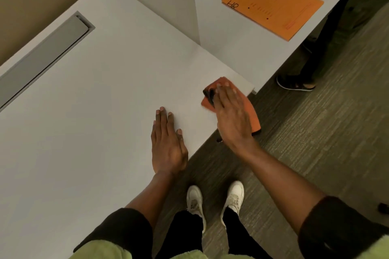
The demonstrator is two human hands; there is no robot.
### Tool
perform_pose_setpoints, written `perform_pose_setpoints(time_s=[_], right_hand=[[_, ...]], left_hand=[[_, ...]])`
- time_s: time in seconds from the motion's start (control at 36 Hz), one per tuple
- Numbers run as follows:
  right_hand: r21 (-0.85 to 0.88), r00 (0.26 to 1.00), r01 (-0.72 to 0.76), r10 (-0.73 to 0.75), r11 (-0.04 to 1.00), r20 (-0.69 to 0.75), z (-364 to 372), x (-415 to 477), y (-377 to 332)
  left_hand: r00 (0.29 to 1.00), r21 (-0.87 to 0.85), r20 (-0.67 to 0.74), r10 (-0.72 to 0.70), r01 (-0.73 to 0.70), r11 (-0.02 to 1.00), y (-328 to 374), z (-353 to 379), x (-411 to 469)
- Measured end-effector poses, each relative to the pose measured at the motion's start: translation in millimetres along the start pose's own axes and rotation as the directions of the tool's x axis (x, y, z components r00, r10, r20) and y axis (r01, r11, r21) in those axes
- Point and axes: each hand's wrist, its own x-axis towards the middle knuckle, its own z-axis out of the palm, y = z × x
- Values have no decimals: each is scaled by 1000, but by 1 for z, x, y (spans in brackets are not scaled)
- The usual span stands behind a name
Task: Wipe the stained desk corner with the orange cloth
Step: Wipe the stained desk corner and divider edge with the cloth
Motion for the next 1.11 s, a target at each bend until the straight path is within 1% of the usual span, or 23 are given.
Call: perform_pose_setpoints(time_s=[0.08, 0.14, 0.19, 0.31, 0.42, 0.44, 0.5, 0.53, 0.64, 0.67, 0.69, 0.78, 0.81, 0.89, 0.94, 1.0, 1.06, 1.11], right_hand=[[4, 996, -84, 84, 996, -9, -3, 19, 5], [19, 990, -136, 137, 990, -31, 0, 15, -1], [61, 973, -217, 221, 974, -63, 8, 0, -11], [270, 901, -368, 412, 890, -131, 26, -45, -49], [484, 822, -437, 555, 758, -126, 43, -80, -87], [565, 795, -450, 598, 692, -100, 47, -83, -92], [750, 708, -465, 706, 471, -5, 53, -88, -97], [813, 681, -455, 731, 364, 53, 55, -89, -98], [917, 642, -397, 728, 46, 241, 63, -89, -99], [924, 636, -382, 727, 4, 260, 65, -87, -99], [930, 632, -368, 731, -9, 257, 67, -86, -99], [948, 632, -320, 746, 3, 211, 71, -87, -104], [951, 630, -308, 754, 23, 186, 71, -89, -106], [946, 627, -298, 773, 130, 91, 69, -90, -114], [949, 619, -276, 784, 154, 53, 65, -85, -114], [953, 606, -265, 794, 150, 44, 59, -75, -102], [954, 583, -275, 809, 118, 68, 55, -61, -82], [954, 566, -288, 819, 87, 96, 52, -50, -64]], left_hand=[[1000, -12, -5, -4, 4, 1000, -2, 2, 0], [1000, -8, -12, 2, -3, 1000, -2, 2, 0], [1000, -8, -10, 14, -14, 1000, -3, 1, -1], [1000, -16, -4, 22, -22, 1000, -1, -1, 0], [999, 12, -15, 29, -28, 1000, 3, -3, 1], [1000, 14, -18, 25, -25, 1000, 3, -3, 2], [999, 14, -13, 37, -37, 999, 4, -3, 0], [999, 16, -14, 44, -44, 999, 4, -3, 0], [998, 40, -12, 66, -65, 997, 4, -5, 0], [997, 46, -11, 71, -70, 996, 4, -5, 0], [997, 49, -14, 73, -72, 996, 4, -6, 0], [997, 49, -18, 81, -80, 996, 4, -8, 1], [996, 50, -15, 87, -86, 995, 5, -9, 1], [996, 67, -9, 94, -93, 993, 6, -11, 3], [995, 76, -6, 99, -98, 992, 7, -13, 3], [996, 73, -12, 92, -91, 993, 10, -14, 4], [996, 66, -33, 84, -82, 994, 13, -15, 7], [991, 73, -39, 129, -126, 989, 16, -16, 10]])
